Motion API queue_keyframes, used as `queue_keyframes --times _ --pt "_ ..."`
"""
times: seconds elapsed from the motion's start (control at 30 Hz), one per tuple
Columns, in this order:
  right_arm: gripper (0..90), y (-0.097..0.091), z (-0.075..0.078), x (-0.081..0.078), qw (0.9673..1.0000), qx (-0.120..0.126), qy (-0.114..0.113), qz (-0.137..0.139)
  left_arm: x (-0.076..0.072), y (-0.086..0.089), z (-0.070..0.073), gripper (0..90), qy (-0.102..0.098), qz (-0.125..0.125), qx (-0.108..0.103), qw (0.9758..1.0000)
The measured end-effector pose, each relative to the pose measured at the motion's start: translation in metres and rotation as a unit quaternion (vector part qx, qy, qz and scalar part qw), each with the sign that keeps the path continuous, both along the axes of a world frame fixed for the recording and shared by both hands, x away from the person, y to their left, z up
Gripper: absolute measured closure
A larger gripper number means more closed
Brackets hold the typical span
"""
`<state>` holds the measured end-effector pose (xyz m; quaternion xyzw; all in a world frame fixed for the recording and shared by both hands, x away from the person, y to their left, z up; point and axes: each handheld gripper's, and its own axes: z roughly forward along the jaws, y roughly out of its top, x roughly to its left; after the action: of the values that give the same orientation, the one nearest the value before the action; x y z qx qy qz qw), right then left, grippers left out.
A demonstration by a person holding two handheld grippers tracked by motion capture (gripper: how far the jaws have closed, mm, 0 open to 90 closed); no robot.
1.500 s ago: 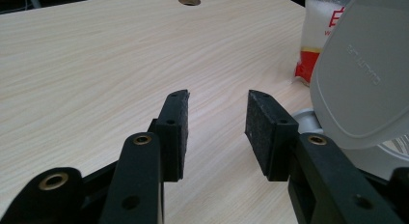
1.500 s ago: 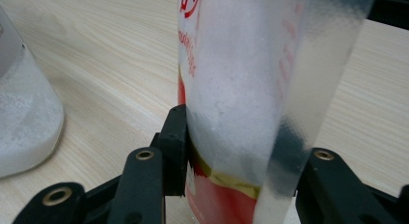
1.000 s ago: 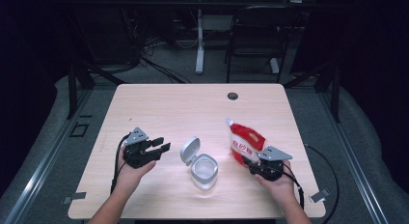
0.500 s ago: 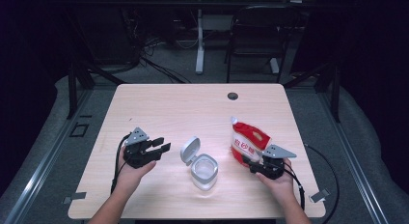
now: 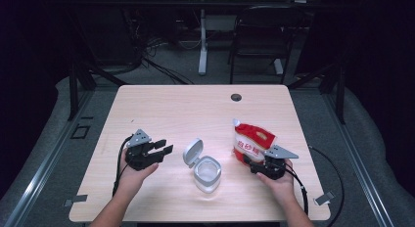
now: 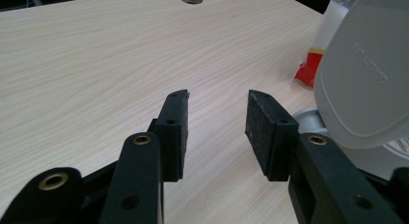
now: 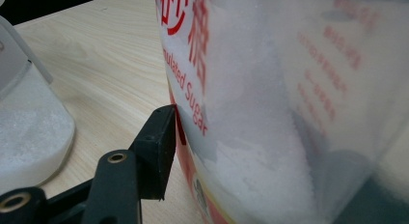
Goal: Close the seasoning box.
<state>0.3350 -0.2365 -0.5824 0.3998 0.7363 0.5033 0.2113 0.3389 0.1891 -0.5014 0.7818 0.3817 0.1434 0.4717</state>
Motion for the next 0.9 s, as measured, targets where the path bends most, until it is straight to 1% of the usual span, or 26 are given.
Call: queue_keyframes --times 0.03,0.07,0.1,0.13,0.17,0.2,0.23,0.33,0.37,0.4,0.43,0.47,0.57,0.6,0.67,0.7,0.77,0.9 --pt "45.6 0.000 0.000 0.000 1.0000 -0.004 0.002 0.002 0.000 0.000 0.000 60.7 0.000 0.000 0.000 1.0000" --pt "46.8 0.002 0.000 0.001 1.0000 0.002 -0.001 0.002 0.000 0.000 0.000 60.7 0.000 -0.001 0.000 1.0000" --pt "48.6 0.003 0.001 0.001 1.0000 -0.004 -0.002 0.001 0.000 0.000 0.000 60.7 0.000 -0.001 0.002 1.0000" --pt "50.4 0.004 0.003 0.001 0.9999 -0.016 -0.001 0.005 0.000 0.000 0.000 60.7 0.000 -0.001 0.001 1.0000" --pt "51.8 0.006 0.003 0.000 0.9999 -0.015 -0.001 0.006 0.000 0.000 0.000 60.7 0.000 0.000 0.001 1.0000" --pt "52.7 0.007 0.005 0.000 0.9996 -0.027 0.001 0.004 0.000 0.000 0.000 60.7 0.000 0.001 0.000 1.0000" --pt "53.3 0.009 0.006 -0.001 0.9995 -0.031 -0.002 0.001 0.000 0.000 0.000 60.7 -0.002 0.002 -0.001 1.0000" --pt "54.6 0.013 0.008 -0.003 0.9993 -0.037 -0.001 -0.006 0.000 0.001 0.000 60.7 -0.002 0.002 -0.001 1.0000" --pt "54.8 0.014 0.009 -0.003 0.9993 -0.036 0.000 -0.008 0.000 0.001 0.000 60.7 -0.002 0.002 -0.001 1.0000" --pt "55.1 0.014 0.011 -0.004 0.9990 -0.043 0.003 -0.009 0.000 0.002 0.001 60.7 -0.003 0.002 -0.001 1.0000" --pt "55.3 0.016 0.012 -0.005 0.9989 -0.045 0.001 -0.011 0.000 0.002 0.001 60.7 -0.003 0.002 -0.001 1.0000" --pt "55.5 0.018 0.013 -0.006 0.9985 -0.053 0.001 -0.014 0.000 0.002 0.001 60.7 -0.003 0.002 -0.001 1.0000" --pt "55.7 0.019 0.016 -0.007 0.9981 -0.061 0.001 -0.009 -0.001 0.003 0.001 60.7 -0.004 0.004 -0.002 1.0000" --pt "55.9 0.020 0.017 -0.008 0.9976 -0.069 0.000 -0.009 -0.001 0.003 0.002 60.6 -0.005 0.004 -0.001 1.0000" --pt "56.0 0.022 0.019 -0.010 0.9959 -0.087 -0.015 -0.020 -0.001 0.003 0.002 60.7 -0.005 0.004 -0.002 1.0000" --pt "56.1 0.022 0.021 -0.011 0.9946 -0.099 -0.018 -0.024 -0.001 0.004 0.002 60.7 -0.004 0.004 -0.004 1.0000" --pt "56.1 0.021 0.024 -0.013 0.9949 -0.095 -0.023 -0.026 0.000 0.004 0.002 60.6 -0.005 0.006 -0.004 1.0000" --pt "56.2 0.020 0.032 -0.017 0.9929 -0.107 -0.044 -0.028 0.000 0.005 0.003 60.7 -0.004 0.007 -0.005 1.0000"
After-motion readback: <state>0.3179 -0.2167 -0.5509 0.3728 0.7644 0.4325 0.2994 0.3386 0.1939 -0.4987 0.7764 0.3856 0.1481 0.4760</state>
